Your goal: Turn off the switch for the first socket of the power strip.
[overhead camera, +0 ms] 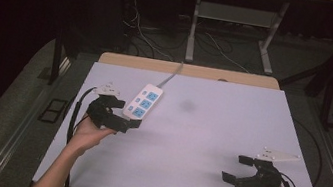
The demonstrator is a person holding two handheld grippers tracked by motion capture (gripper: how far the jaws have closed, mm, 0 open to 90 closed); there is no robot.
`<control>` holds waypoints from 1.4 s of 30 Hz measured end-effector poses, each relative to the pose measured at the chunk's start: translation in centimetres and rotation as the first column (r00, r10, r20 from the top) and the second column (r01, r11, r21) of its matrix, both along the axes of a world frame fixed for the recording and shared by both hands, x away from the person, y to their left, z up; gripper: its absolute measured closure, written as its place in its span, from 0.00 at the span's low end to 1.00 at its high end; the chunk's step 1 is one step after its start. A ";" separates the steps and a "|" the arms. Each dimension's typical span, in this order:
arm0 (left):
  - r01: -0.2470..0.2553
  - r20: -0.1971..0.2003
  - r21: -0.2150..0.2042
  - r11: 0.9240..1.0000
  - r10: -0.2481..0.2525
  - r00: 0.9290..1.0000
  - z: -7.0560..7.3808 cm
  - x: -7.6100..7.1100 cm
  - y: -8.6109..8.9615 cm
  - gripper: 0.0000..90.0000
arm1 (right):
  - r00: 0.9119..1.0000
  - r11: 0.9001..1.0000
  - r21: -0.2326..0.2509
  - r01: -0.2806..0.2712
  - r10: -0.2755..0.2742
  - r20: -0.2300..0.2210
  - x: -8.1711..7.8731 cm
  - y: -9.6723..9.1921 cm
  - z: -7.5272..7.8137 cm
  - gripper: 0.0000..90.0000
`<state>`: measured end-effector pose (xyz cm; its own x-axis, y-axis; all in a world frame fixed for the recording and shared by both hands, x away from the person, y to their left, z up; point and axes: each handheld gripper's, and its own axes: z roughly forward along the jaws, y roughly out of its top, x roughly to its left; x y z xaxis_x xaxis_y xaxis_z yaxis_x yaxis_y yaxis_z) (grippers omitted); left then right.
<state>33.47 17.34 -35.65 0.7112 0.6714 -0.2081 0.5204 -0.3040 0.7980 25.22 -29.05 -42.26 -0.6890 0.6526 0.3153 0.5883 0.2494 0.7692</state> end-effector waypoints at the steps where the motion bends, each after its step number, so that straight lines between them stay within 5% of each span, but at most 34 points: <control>1: 0.001 0.001 0.003 1.000 -0.001 1.000 0.1 0.1 0.0 0.00 | 1.000 1.000 -0.001 0.000 0.000 0.000 0.0 0.0 0.0 0.01; 24: 0.029 -0.021 0.083 0.996 -0.027 0.999 1.1 3.5 -0.7 0.00 | 1.000 1.000 -0.006 -0.002 0.002 -0.004 0.0 0.2 -0.1 0.01; 42: 0.061 -0.071 0.175 0.983 -0.049 0.996 0.6 6.7 -2.1 0.00 | 1.000 1.000 -0.008 0.002 -0.002 -0.002 0.0 0.1 -0.2 0.01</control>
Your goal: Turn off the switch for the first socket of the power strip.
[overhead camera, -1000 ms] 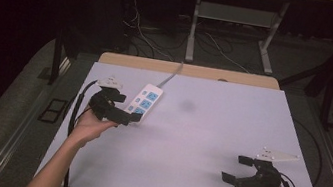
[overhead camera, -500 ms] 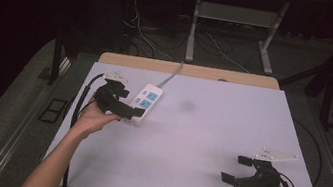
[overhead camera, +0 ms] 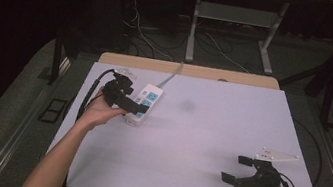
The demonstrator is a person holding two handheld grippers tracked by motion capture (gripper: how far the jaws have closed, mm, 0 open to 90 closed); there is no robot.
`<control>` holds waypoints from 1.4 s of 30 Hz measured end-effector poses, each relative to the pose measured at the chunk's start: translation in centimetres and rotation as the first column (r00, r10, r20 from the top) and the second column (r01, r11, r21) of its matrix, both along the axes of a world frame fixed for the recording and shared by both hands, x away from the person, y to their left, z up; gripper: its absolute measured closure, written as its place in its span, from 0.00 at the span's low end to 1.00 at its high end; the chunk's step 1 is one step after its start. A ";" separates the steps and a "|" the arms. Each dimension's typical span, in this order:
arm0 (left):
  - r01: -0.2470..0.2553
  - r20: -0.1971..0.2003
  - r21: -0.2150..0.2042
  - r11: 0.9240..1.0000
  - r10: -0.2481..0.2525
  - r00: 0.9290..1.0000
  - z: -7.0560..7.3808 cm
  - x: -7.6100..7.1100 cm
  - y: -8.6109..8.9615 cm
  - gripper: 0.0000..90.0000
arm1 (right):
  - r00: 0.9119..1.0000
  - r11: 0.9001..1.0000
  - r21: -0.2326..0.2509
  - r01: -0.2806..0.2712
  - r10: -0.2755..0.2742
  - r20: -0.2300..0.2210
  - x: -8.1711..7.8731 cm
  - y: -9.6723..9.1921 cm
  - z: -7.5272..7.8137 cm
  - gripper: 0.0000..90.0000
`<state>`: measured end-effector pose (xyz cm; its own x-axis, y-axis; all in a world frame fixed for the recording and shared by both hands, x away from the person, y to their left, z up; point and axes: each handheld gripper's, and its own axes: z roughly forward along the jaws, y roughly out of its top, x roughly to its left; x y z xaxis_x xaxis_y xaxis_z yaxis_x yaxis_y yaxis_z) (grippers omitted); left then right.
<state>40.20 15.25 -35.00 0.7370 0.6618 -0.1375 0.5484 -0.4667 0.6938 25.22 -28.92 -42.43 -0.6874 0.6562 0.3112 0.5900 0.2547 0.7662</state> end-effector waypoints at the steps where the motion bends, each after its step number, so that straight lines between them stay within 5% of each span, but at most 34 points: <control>1: 0.003 0.000 0.007 1.000 -0.003 1.000 0.0 0.2 0.0 0.00 | 1.000 1.000 0.000 0.002 -0.002 0.000 0.0 0.0 0.0 0.01; 23: -0.007 -0.027 0.050 0.999 0.009 1.000 0.5 3.8 0.2 0.08 | 1.000 1.000 0.006 0.009 -0.008 -0.004 0.0 -0.2 0.0 0.01; 33: -0.011 -0.021 0.066 0.998 0.012 1.000 0.9 5.3 0.2 0.20 | 1.000 1.000 0.007 0.007 -0.007 -0.005 0.1 -0.3 0.0 0.01; 42: -0.039 -0.014 0.058 0.998 0.040 0.999 0.4 6.3 0.2 0.43 | 1.000 1.000 0.007 0.008 -0.008 -0.006 0.0 -0.3 -0.1 0.01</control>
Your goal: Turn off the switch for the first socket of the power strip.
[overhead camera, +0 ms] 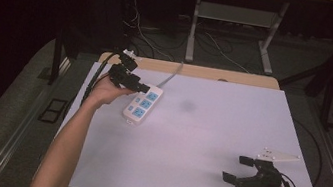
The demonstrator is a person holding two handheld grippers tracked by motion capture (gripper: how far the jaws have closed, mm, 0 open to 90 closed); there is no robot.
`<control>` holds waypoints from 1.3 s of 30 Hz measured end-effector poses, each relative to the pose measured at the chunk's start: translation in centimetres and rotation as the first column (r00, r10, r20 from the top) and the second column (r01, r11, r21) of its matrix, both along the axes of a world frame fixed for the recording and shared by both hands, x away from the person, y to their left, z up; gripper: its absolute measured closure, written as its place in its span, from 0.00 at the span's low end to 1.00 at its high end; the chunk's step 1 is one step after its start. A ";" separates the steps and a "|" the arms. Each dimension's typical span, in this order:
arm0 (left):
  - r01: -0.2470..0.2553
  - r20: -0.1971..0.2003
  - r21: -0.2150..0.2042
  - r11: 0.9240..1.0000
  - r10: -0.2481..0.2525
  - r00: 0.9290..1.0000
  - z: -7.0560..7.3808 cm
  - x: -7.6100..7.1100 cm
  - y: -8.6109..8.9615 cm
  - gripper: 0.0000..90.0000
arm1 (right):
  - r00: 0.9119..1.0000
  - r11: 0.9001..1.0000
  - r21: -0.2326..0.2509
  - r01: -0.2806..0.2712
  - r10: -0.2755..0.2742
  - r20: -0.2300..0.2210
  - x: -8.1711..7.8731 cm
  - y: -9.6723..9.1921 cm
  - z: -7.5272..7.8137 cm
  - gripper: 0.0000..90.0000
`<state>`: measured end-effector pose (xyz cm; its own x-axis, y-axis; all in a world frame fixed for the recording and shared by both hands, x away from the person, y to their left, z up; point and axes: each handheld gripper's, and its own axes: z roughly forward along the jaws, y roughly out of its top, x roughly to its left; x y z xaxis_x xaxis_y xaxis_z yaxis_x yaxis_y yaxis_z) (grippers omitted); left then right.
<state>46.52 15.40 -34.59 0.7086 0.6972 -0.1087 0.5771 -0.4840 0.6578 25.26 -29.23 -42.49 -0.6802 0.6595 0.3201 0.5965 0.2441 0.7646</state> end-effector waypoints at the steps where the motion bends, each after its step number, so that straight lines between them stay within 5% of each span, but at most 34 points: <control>1: -0.002 -0.001 -0.002 1.000 0.002 1.000 -0.1 0.1 0.0 0.48 | 1.000 1.000 0.000 0.000 0.000 0.000 0.0 0.0 0.0 0.01; 25: -0.110 -0.029 -0.064 0.992 0.108 0.994 -3.1 2.5 -0.2 0.99 | 1.000 1.000 0.016 -0.005 0.005 -0.015 0.2 -0.1 -0.2 0.01; 39: -0.146 -0.053 -0.090 0.985 0.141 0.989 -5.2 3.5 -0.4 0.99 | 1.000 1.000 0.018 -0.011 0.011 -0.019 0.2 -0.1 -0.2 0.01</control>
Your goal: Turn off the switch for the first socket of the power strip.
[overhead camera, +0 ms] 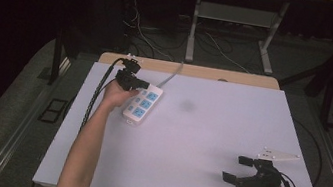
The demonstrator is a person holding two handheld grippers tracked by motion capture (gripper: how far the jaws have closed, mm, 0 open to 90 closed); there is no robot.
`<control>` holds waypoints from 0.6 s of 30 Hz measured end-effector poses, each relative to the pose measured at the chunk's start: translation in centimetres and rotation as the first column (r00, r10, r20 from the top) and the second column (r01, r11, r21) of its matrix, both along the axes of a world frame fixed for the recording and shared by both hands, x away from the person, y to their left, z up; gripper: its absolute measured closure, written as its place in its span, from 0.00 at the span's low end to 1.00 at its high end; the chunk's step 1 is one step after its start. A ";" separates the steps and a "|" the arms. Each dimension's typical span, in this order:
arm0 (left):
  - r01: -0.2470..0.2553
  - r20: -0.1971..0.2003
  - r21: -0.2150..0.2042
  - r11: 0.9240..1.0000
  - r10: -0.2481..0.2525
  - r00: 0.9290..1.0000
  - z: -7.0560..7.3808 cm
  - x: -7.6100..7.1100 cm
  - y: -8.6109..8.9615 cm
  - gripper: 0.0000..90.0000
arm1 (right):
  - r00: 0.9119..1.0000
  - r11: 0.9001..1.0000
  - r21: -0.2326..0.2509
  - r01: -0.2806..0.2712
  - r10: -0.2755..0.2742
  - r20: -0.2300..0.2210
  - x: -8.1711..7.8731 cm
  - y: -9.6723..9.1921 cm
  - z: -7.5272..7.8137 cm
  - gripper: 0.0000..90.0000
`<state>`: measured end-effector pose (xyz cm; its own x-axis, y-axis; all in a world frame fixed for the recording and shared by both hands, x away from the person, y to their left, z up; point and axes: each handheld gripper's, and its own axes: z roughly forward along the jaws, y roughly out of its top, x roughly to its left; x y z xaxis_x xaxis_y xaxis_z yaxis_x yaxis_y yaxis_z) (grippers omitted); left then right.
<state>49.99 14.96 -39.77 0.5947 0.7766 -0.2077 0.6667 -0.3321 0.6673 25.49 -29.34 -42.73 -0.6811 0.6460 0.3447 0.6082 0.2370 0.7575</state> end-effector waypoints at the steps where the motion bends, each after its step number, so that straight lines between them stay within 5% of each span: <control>1: -0.005 0.002 0.001 1.000 0.005 1.000 -0.1 0.0 0.0 0.99 | 1.000 1.000 0.000 0.001 -0.001 -0.001 0.0 0.0 0.0 0.01; 13: -0.003 -0.013 0.079 0.997 0.004 1.000 -1.6 0.3 -0.1 0.99 | 1.000 1.000 0.004 -0.002 0.002 -0.006 0.1 0.0 -0.1 0.01; 18: -0.007 -0.007 0.053 0.999 0.007 1.000 -1.8 0.1 0.0 0.99 | 1.000 1.000 0.017 0.000 0.001 -0.006 0.2 -0.2 -0.1 0.01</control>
<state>50.11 14.93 -41.55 0.5879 0.7908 -0.1706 0.6740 -0.3621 0.6439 25.68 -29.50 -42.83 -0.6792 0.6396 0.3601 0.6129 0.2243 0.7576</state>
